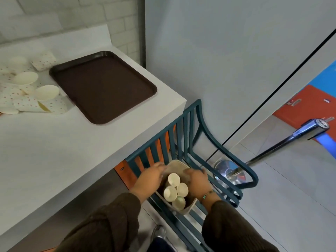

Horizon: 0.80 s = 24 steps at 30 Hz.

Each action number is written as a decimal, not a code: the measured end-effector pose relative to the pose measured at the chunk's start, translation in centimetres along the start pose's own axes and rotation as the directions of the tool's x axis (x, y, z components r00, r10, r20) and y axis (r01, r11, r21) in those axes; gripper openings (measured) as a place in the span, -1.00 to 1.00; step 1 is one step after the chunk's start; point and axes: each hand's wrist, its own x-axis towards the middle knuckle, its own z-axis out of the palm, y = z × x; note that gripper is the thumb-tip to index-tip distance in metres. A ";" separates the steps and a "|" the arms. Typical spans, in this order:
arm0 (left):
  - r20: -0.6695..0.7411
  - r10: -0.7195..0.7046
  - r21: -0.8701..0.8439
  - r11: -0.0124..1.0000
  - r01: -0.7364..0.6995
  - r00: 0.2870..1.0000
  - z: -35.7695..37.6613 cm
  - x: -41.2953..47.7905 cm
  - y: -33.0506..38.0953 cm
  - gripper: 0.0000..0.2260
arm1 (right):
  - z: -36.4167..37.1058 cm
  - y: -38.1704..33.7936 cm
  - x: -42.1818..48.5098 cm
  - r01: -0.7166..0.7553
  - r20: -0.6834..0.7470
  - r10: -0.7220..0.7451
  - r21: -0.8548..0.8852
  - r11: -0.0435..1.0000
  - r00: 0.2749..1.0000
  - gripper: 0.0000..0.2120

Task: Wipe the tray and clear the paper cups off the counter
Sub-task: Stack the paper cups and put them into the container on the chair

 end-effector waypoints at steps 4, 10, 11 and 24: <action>-0.197 -0.034 -0.111 0.994 0.012 0.980 -3.4 -1.6 -0.5 -0.73 | -1.2 -1.9 -0.1 0.072 -0.122 -0.059 0.112 0.991 0.991 -0.65; -0.443 -0.123 -0.282 0.960 -0.008 0.888 -10.2 -7.0 -2.0 -0.80 | -4.9 -9.5 0.1 0.289 -0.247 -0.234 0.221 0.931 0.940 -0.74; -0.484 -0.152 -0.280 0.960 0.012 0.862 -11.6 -8.4 -2.9 -0.81 | -5.3 -11.8 0.1 0.344 -0.262 -0.287 0.208 0.916 0.921 -0.74; -0.612 -0.480 -0.387 0.875 0.292 0.628 -23.6 -22.6 -16.7 -0.82 | -5.2 -35.6 -0.6 0.674 -0.243 -0.630 0.228 0.702 0.738 -0.82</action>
